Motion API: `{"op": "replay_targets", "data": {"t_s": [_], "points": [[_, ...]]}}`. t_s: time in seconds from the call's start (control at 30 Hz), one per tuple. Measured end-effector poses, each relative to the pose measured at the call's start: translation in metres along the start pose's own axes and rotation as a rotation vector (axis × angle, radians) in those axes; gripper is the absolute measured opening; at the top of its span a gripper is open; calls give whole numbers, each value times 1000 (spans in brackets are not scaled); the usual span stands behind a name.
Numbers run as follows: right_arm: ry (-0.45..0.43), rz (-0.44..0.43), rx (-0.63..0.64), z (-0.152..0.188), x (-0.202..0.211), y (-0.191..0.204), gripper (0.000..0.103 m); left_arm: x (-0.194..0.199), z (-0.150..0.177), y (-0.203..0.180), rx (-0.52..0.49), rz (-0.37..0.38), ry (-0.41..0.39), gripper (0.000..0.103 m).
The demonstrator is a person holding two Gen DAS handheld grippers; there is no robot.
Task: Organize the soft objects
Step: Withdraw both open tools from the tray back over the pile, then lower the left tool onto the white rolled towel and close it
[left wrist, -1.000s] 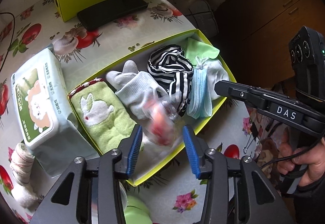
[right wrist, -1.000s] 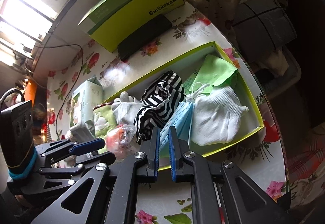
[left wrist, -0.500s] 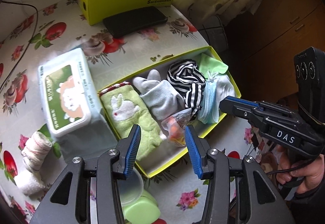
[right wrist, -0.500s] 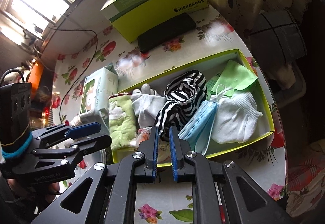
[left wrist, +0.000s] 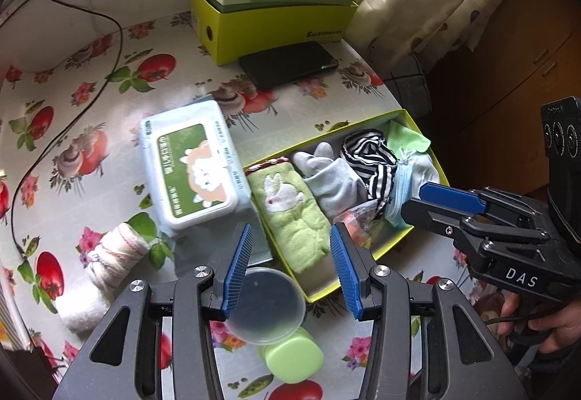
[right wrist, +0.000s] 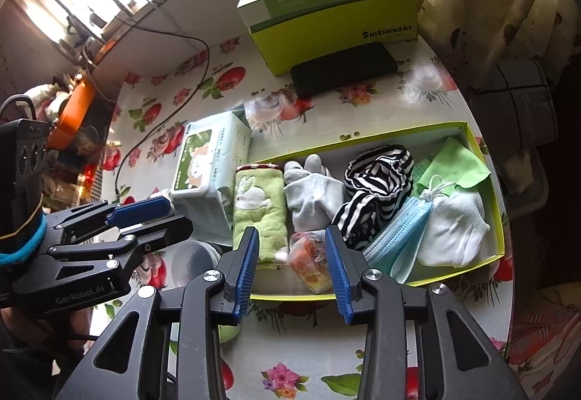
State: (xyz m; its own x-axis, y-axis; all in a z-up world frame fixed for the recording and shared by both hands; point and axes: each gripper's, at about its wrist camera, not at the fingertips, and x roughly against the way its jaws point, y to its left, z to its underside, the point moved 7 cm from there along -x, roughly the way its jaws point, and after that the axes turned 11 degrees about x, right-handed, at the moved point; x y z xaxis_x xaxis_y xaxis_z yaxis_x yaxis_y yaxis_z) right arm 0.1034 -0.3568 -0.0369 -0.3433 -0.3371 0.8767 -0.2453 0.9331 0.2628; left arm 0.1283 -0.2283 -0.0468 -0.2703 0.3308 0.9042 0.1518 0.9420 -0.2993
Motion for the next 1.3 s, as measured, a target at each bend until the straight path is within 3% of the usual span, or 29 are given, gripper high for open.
{"op": "replay_targets", "data": {"t_s": [0.53, 1.0, 1.3], "points": [[41, -41, 129, -12, -9, 58, 41, 32, 11, 46, 86, -49, -62, 46], [73, -58, 188, -13, -17, 91, 41, 41, 22, 81, 161, -71, -73, 46], [108, -83, 246, -16, -35, 122, 41, 43, 32, 123, 252, -90, -73, 46]]}}
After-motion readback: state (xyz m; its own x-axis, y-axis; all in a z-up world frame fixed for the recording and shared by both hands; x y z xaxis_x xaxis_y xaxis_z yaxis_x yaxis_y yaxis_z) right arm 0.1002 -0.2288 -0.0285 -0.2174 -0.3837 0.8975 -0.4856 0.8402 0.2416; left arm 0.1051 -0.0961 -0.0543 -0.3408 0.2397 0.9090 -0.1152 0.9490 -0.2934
